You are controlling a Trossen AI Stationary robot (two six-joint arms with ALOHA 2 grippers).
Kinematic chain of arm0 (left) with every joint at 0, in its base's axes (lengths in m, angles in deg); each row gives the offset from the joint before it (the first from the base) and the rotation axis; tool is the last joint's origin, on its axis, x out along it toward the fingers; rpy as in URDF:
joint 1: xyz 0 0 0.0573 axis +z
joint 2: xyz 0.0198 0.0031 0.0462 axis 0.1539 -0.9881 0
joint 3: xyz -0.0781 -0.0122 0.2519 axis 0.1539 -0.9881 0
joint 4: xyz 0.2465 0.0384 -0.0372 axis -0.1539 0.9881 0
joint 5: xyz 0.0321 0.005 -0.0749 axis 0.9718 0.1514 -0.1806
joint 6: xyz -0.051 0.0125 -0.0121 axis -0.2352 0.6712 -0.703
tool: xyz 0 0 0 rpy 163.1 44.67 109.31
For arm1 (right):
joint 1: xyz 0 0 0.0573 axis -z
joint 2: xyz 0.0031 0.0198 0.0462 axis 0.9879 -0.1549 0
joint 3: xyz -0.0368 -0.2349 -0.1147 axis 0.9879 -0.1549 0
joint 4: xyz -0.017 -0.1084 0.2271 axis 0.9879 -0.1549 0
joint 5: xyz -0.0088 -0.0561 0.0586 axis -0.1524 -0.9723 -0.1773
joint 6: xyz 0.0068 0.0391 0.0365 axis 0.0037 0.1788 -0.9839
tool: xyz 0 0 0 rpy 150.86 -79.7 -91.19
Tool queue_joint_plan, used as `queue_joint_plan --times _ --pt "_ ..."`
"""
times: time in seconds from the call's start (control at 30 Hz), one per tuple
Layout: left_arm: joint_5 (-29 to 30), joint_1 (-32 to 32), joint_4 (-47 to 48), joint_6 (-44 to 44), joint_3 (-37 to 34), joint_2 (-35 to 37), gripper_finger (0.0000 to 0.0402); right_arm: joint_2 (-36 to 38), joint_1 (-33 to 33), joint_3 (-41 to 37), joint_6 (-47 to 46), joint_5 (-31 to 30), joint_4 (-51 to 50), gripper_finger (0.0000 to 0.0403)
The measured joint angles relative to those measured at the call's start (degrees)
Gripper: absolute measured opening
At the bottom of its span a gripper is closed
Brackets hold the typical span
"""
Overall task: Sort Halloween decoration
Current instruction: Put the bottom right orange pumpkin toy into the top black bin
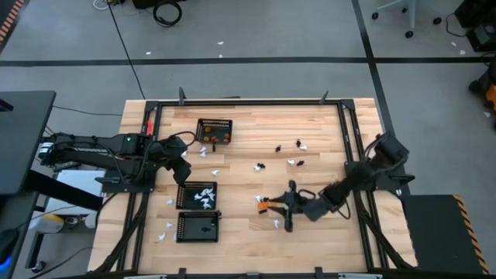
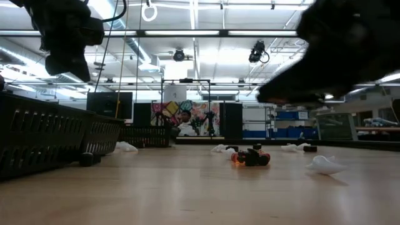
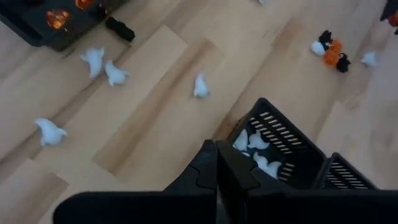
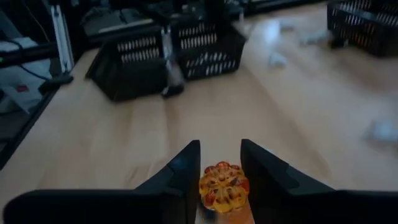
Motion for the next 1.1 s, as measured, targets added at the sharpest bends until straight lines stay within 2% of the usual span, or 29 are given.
queue_joint_plan --times 0.23,0.37,0.5,0.73,0.93,1.1 --pt "-0.24 0.00 -2.61 -3.80 -0.02 0.01 0.0009 3.29 14.18 1.68 7.84 12.59 -0.37 0.0107" --pt "-0.24 -0.12 -7.85 -5.94 -0.02 0.01 0.0009 1.83 21.95 7.04 12.71 21.74 -2.46 0.0107" --pt "-0.20 -1.03 -11.79 -7.22 -0.02 -0.01 0.0009 -0.61 28.52 13.89 18.10 27.40 -5.43 0.0107" --pt "1.85 -1.75 -13.75 -9.58 -0.02 0.01 0.0009 -8.29 38.74 27.78 20.36 33.00 -9.57 0.0107" --pt "5.82 -1.75 -14.08 -12.24 -0.02 -0.01 0.0009 -16.85 44.01 41.74 19.99 36.07 -16.42 0.0107" --pt "8.39 -1.73 -15.62 -14.28 -0.02 0.01 0.0009 -24.27 46.72 53.10 19.92 35.20 -25.21 0.0107"
